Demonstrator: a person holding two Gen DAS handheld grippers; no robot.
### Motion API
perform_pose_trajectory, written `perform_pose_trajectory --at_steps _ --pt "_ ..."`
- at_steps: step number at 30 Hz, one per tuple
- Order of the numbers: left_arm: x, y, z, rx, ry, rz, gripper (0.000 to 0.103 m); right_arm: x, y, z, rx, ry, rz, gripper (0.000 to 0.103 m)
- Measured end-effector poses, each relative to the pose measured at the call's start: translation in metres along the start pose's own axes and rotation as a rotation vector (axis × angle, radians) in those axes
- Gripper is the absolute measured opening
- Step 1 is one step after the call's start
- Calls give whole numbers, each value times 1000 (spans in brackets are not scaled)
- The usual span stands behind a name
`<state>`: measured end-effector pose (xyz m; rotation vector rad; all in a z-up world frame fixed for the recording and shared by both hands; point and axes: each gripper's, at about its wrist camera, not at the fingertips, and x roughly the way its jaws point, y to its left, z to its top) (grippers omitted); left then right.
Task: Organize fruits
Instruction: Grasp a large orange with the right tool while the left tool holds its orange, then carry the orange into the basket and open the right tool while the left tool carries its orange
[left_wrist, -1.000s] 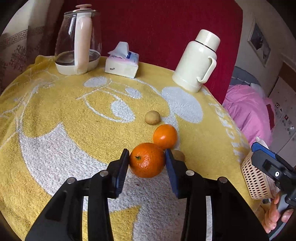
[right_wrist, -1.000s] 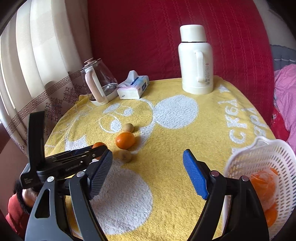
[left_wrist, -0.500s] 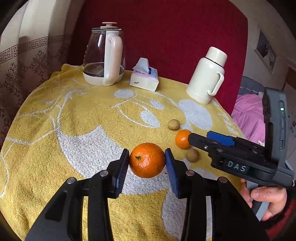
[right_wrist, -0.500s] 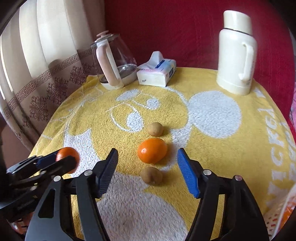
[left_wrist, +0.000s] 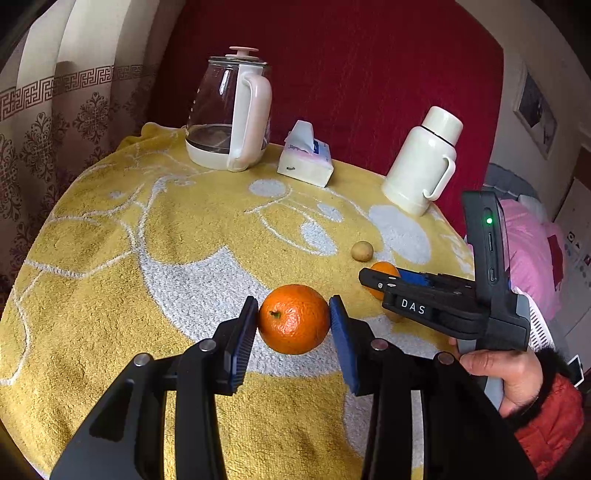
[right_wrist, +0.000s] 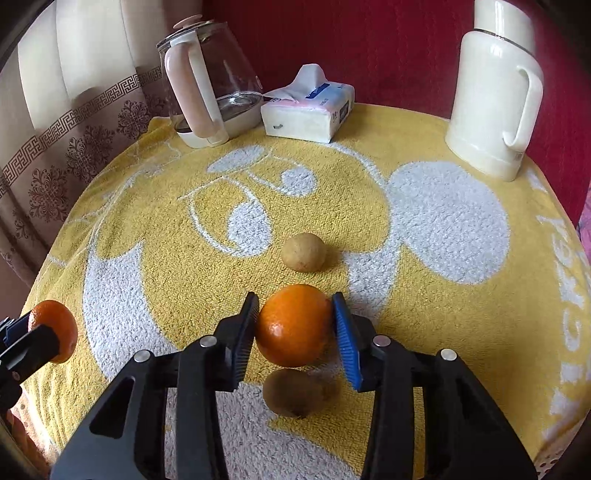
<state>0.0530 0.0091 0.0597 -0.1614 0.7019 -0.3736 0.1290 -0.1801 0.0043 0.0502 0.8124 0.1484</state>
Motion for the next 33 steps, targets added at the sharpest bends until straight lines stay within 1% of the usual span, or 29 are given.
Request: perform_pose_trajectory --at_steps 6,13,23,33 --pt "-4 -1 0 1 -5 4 40 -4 0 -3 11 -7 6 40" --pt "-12 -4 -1 -4 -16 11 40 -28 2 -5 36 -60 39 40" --pt "-36 -11 1 3 -58 10 40 -86 -1 -9 64 -168 65 40" --pt "-63 -31 4 32 -109 -18 40 -147 -14 -23 90 -265 43 40"
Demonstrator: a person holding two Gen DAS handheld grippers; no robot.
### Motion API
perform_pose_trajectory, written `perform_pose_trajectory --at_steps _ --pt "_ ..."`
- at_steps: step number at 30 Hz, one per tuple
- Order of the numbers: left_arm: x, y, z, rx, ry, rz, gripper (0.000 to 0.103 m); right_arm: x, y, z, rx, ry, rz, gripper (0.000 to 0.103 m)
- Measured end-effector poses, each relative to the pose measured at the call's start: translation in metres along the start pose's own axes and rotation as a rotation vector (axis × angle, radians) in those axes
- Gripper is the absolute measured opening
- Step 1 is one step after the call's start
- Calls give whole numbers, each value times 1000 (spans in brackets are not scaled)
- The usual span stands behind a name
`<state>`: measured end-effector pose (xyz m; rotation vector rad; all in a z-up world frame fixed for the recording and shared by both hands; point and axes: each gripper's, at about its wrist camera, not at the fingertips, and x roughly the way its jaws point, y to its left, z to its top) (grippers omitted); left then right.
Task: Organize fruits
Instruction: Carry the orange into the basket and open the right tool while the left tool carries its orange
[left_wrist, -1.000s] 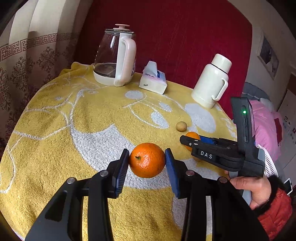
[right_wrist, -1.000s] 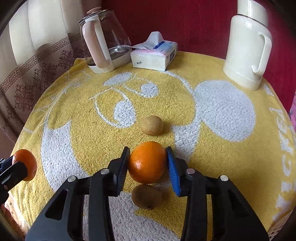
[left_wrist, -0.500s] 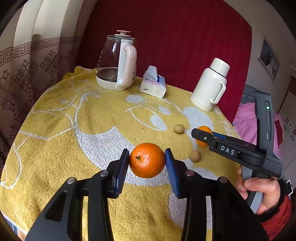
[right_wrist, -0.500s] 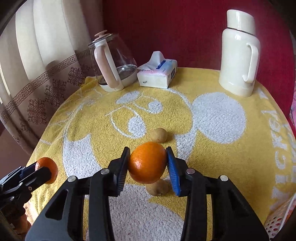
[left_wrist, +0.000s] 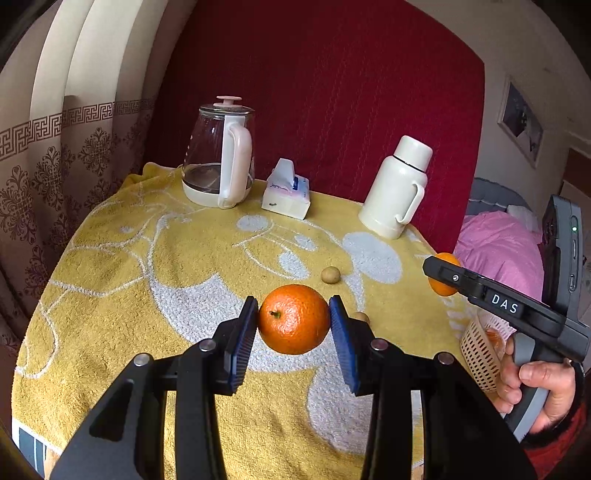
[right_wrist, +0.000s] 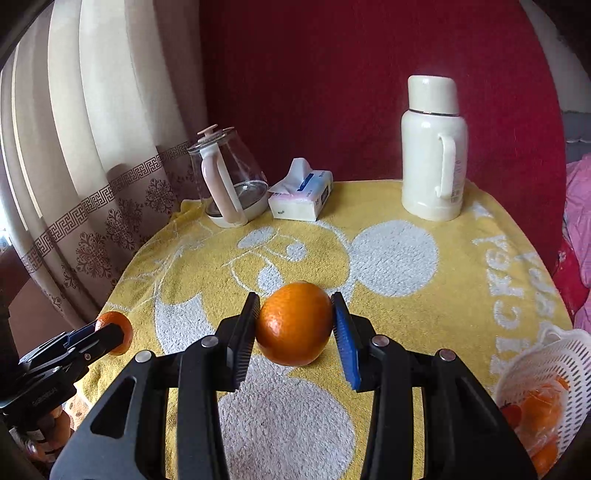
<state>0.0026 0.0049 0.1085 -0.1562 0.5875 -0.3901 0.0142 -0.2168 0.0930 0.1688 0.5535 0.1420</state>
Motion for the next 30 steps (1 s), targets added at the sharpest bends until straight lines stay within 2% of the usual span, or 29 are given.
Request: perform_pose_trajectory --at_steps 9,17,30 --pt "-12 -24 -1 36 -16 -29 40 -56 -25 -4 31 -80 -44 40" --pt "-15 -46 1 73 -19 -56 40 -105 -74 -11 95 -144 -148 40" --pt "-15 -81 3 138 -17 -91 40 -153 -153 -37 210 -166 -299 40"
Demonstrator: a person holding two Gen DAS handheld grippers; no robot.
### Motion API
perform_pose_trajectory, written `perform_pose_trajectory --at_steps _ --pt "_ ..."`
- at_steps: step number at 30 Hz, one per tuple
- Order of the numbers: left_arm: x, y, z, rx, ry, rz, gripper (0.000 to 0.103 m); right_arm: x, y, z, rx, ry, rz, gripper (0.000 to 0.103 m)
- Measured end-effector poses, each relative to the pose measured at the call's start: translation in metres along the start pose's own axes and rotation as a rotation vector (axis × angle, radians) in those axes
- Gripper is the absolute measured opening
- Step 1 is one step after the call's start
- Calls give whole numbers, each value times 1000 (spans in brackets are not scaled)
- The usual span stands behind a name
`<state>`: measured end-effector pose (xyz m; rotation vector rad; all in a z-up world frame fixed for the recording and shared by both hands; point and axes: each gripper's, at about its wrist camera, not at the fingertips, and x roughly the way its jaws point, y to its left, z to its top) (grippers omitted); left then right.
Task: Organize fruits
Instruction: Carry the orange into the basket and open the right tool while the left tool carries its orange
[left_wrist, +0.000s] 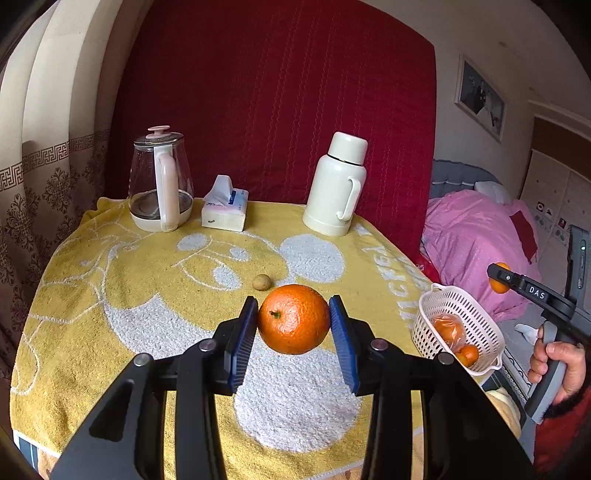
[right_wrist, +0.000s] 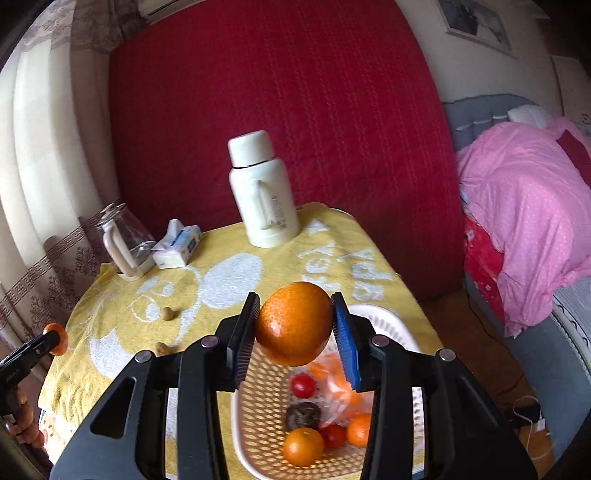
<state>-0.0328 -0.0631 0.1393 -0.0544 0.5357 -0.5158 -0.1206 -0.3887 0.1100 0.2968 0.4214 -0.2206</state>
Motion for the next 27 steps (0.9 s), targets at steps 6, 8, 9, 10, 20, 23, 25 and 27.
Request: perform_pose_trajectory --at_steps 6,8,9,10,20,23,25,27 --pt "6 -16 3 28 8 -23 40 0 -29 -12 46 25 -43 40" --pt "8 -21 4 35 10 -30 40 1 -35 -16 53 36 -52 40" --pt "9 -23 4 39 11 -32 40 2 -38 -18 56 40 -55 40" --pt "9 -26 4 42 12 -34 40 3 -40 -19 60 44 -57 40" --pt "17 -41 5 67 28 -47 40 13 -58 -32 105 85 -64 44" --pt "19 -45 6 75 32 -54 40 11 -62 -31 118 74 -59 49" --pt "21 -49 6 81 33 -60 40 10 -64 -30 116 68 -60 49" --pt "24 -53 6 88 37 -66 40 9 -65 -30 120 65 -58 49"
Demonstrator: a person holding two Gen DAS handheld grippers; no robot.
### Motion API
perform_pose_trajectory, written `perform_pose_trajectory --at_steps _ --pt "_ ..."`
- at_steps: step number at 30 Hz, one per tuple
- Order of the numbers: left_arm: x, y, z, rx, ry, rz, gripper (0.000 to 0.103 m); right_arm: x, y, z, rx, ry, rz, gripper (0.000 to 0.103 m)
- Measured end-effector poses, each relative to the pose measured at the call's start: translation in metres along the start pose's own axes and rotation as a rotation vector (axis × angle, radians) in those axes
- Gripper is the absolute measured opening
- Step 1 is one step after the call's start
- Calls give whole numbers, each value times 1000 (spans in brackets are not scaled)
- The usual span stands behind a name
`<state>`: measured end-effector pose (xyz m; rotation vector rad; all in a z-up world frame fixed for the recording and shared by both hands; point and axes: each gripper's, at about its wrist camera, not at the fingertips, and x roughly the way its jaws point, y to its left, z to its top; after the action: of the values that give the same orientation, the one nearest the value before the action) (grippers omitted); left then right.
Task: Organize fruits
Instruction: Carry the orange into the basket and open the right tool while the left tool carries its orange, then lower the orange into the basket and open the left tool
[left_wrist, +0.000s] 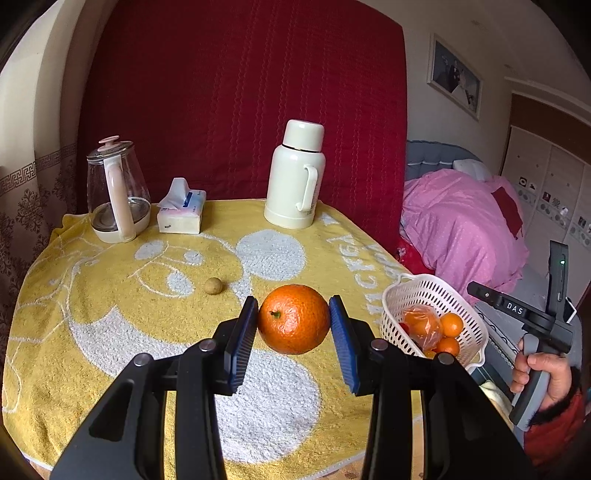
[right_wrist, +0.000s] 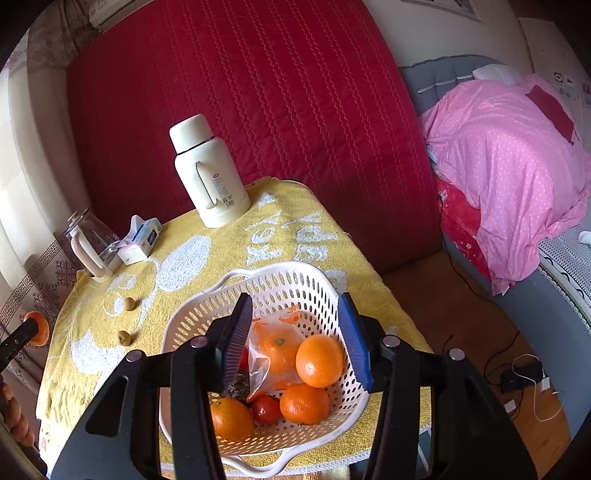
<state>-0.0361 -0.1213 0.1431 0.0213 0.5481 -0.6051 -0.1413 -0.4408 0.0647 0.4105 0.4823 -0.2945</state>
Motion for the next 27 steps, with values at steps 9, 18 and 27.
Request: perform_pose_trajectory --at_steps 9,18,27 --pt "17 -31 2 49 28 -59 40 5 7 -7 -15 16 19 49" --pt "39 -68 7 101 59 -122 40 5 13 -9 -34 -4 32 53" --pt "61 -106 7 154 86 -193 40 4 1 -5 -7 -20 23 53"
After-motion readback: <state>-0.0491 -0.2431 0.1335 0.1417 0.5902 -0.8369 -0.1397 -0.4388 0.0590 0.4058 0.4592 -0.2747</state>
